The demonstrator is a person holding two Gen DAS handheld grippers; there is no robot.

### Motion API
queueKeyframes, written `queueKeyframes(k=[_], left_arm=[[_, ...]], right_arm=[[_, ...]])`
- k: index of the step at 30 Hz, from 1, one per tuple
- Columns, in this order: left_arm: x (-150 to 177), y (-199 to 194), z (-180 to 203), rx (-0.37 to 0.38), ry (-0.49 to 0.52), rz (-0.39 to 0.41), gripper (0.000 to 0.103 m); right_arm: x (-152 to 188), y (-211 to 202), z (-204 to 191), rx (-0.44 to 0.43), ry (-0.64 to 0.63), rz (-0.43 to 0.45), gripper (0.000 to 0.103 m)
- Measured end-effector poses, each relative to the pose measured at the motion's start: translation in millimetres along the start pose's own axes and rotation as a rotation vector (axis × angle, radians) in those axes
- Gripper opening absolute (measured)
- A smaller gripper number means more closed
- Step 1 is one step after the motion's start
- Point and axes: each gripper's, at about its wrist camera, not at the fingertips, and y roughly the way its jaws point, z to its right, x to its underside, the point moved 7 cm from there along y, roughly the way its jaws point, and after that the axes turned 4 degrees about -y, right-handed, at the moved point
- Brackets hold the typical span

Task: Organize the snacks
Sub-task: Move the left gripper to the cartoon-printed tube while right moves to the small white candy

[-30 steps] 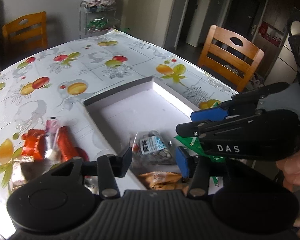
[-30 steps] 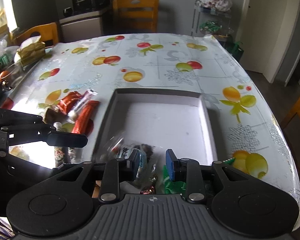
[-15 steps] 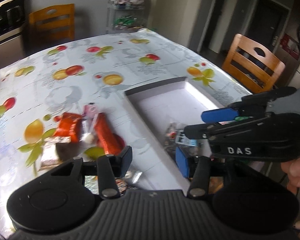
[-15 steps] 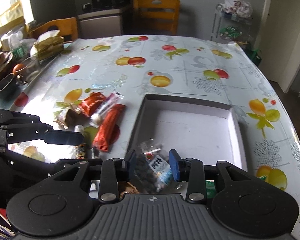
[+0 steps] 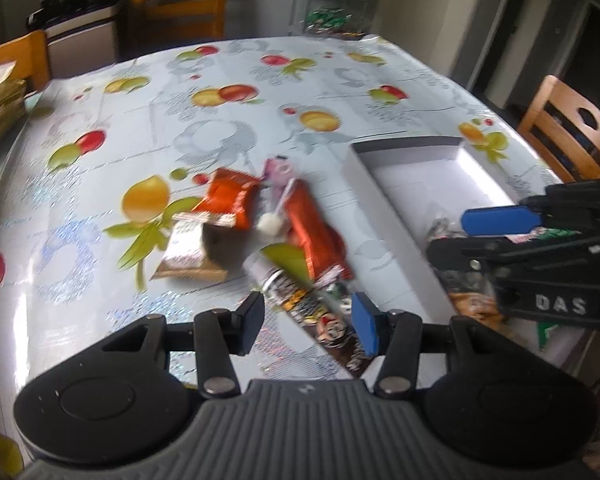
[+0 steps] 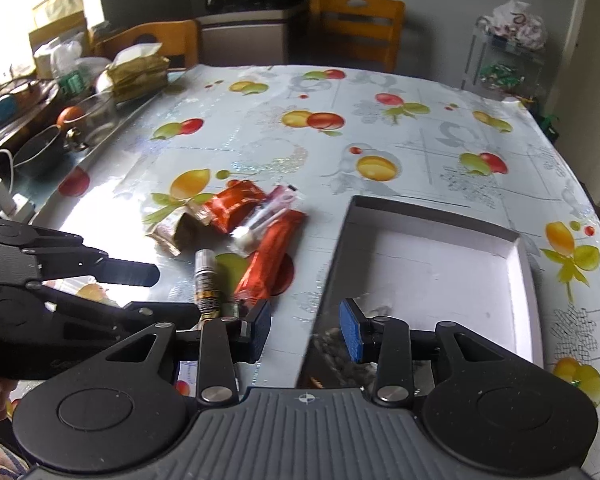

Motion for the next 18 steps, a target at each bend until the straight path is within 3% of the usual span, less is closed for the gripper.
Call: queueKeyframes(k=[5,10,18], left_arm=[[-2,8,-11,-0.026,-0.053,-0.002,0.048],[-4,22,-18,-0.003,-0.151,-0.023,0.048],[-4,42,-21,-0.009,-0.193,-0.052,0.048]], right_arm=[[1,2,-7,-0.019,-0.020,-0.011,0.040],[2,5,-15,-0.033,-0.049,-0.024,0.040],[3,13,-17,-0.039,-0.065,-0.048,0.040]])
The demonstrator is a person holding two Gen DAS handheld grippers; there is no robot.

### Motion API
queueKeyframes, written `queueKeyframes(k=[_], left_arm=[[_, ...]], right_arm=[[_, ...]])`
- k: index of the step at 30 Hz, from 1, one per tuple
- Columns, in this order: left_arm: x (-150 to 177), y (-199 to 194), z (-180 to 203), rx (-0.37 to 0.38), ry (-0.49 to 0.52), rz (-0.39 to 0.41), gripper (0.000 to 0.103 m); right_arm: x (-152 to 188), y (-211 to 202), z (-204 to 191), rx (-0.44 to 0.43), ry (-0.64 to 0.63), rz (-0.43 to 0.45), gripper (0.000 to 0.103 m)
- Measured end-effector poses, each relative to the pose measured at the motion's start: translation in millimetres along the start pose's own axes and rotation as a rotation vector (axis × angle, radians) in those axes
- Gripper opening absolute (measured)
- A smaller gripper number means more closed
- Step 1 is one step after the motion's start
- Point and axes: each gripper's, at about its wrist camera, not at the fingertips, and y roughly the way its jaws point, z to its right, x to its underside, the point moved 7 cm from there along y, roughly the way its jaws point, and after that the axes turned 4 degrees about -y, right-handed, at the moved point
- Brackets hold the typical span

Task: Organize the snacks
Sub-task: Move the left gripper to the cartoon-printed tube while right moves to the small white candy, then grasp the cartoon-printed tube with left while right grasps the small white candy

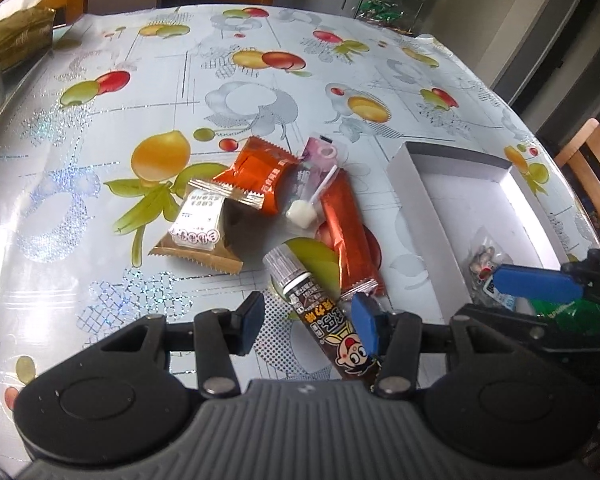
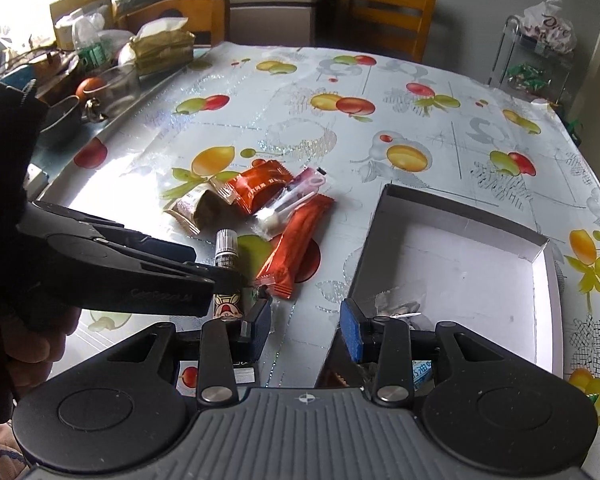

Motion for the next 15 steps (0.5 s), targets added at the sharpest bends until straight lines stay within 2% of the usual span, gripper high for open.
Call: queueKeyframes(k=[8,11,15], left_arm=[[-1,12,-3,0.001,0.002,-0.019,0.048],[-1,13,-3,-0.003,0.014,-0.022,0.052],[-1,12,-7,-0.005,0.022,-0.025,0.053]], right_arm=[[-1,10,-1,-0.016,-0.009,-0.022,0.040],[-3,14,-1,-0.023,-0.009,-0.028,0.040],[-4,21,-4,-0.030,-0.016,-0.038,0.040]])
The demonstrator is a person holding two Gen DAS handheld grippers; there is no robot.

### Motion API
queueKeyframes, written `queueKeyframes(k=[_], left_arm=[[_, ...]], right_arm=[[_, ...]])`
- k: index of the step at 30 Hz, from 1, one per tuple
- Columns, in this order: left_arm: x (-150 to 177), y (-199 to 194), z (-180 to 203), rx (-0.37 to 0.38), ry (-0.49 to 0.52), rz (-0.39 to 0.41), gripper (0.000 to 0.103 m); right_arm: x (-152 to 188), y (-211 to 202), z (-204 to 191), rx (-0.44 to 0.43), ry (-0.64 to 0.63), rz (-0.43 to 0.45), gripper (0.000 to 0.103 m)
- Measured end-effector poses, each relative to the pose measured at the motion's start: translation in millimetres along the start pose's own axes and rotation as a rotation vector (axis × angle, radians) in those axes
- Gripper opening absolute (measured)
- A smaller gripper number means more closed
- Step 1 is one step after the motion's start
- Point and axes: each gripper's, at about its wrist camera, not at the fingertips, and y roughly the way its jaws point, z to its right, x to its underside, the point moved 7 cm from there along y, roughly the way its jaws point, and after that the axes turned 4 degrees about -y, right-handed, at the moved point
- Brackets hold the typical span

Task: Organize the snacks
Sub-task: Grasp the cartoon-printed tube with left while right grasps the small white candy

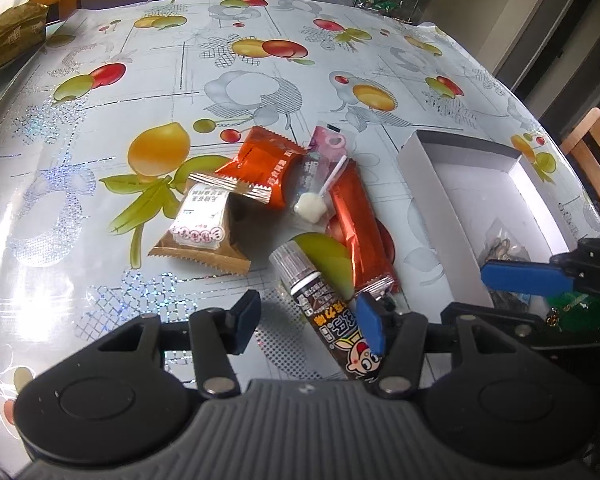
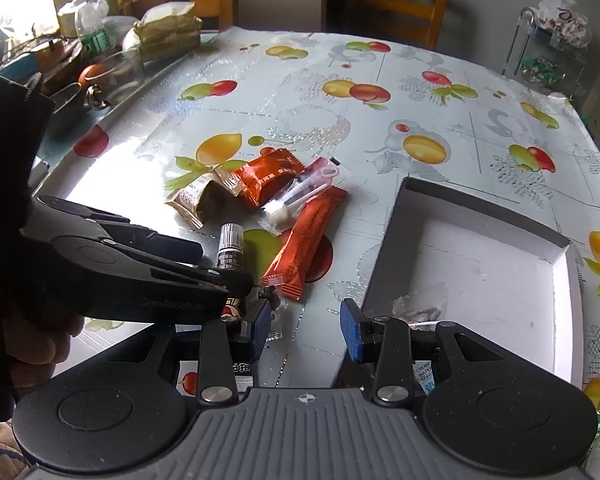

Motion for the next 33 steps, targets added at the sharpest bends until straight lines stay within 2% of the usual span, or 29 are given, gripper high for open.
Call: queueKeyframes(k=[17,22,29,33], left_arm=[[9,-14,-24,-0.017,0.024,-0.023,0.051],[13,-19,-30,0.009,0.004,-0.030,0.037],[18,-24,-32,0.025,0.001,-0.040,0.035],[20,-25,-32,0.039,0.002,-0.047,0.029]], right_arm=[[-6,33,-19,-0.051,-0.056,-0.056,0.040],[-6,41,-26,-0.060,-0.079,-0.074,0.040],[-4,48,-33,-0.059,-0.102,-0.092,0.040],[-4,50,-34,-0.055,-0.110,-0.096,0.040]])
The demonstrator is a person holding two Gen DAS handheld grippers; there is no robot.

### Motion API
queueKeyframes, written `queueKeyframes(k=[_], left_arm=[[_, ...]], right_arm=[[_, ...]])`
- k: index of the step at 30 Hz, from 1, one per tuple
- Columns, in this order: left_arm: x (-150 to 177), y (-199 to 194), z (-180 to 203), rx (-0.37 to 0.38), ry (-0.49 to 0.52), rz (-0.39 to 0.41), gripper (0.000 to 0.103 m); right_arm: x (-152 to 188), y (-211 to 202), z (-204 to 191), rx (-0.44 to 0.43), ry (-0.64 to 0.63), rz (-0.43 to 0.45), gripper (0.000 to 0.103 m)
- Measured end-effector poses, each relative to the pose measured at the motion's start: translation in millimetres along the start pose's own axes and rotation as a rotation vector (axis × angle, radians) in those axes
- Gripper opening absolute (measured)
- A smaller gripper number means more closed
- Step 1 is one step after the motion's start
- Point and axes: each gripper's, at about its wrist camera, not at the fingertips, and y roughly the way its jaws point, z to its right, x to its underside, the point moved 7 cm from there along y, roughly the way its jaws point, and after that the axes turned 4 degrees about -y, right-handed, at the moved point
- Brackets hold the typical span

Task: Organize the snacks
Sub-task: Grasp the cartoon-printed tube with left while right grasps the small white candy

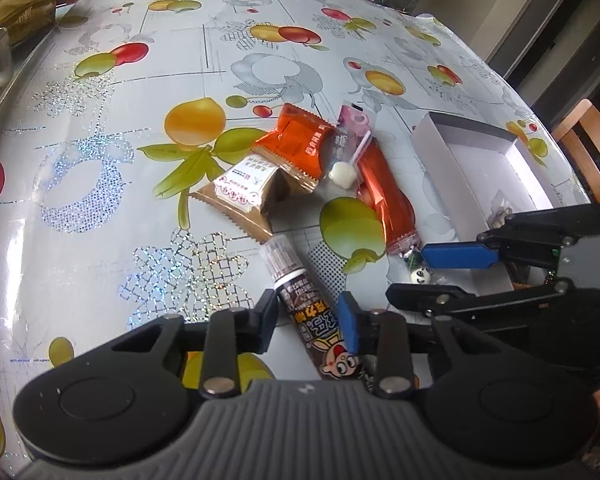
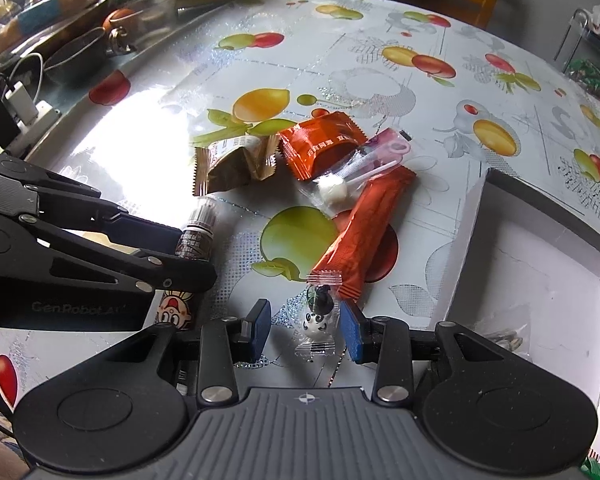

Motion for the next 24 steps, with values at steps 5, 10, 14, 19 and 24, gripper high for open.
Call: queueKeyframes(k=[5,10,14,19,24], left_arm=[[4,-1,2,0.027,0.002,-0.022,0.024],[8,-3,2,0.031,0.015,-0.029,0.022],[10,-5,1,0.031,0.018,-0.031,0.021],[12,-7,1,0.032,0.020,-0.031,0.021],[13,-13,4,0.032,0.043,-0.011,0.020]], right_arm=[[2,3,-2,0.007,-0.010,-0.004,0.037],[1,3,-6,0.010,-0.029,0.003,0.022],[2,2,-9,0.005,-0.036,0.005,0.017],[3,-3,-9,0.006,-0.023,0.019,0.017],[2,-12,-9,0.008,-0.007,0.044,0.017]])
